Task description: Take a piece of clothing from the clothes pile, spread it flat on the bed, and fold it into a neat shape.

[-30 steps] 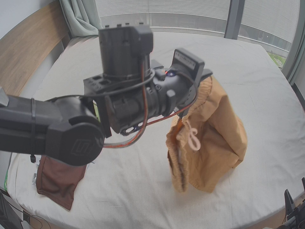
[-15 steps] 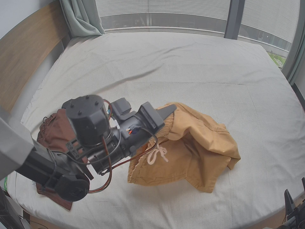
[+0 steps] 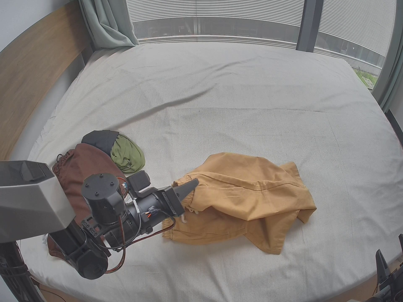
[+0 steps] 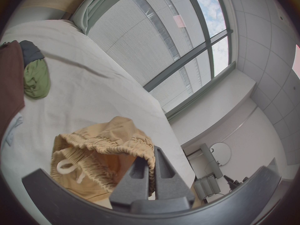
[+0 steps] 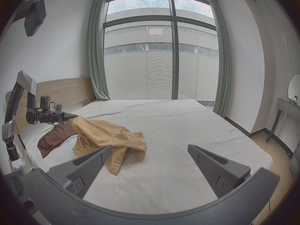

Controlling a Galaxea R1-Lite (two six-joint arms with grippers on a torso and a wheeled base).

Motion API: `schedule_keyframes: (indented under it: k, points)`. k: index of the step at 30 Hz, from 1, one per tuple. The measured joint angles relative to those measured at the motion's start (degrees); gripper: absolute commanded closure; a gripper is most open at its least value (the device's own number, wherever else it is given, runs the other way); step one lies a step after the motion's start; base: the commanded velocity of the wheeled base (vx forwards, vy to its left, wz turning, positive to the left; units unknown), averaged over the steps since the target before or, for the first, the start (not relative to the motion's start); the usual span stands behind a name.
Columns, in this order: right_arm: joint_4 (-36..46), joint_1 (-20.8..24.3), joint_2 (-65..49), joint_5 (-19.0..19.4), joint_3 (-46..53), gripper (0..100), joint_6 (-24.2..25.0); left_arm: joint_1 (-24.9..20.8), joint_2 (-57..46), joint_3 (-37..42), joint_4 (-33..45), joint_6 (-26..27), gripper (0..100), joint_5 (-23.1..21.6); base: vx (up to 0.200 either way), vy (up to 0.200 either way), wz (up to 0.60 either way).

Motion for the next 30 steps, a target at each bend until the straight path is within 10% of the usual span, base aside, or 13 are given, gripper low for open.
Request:
schedule_keyframes:
  k: [14,30]
  points:
    - [0.00,0.04,0.00,0.00,0.00,0,-0.05,7.41,0.05,2.66,-0.05,1.45,100,-0.26,0.000,0.000,0.00]
    - [0.00,-0.07,0.00,0.02,0.00,0,-0.02,16.36,2.01,3.51,-0.02,14.68,100,-2.66,0.000,0.000,0.00]
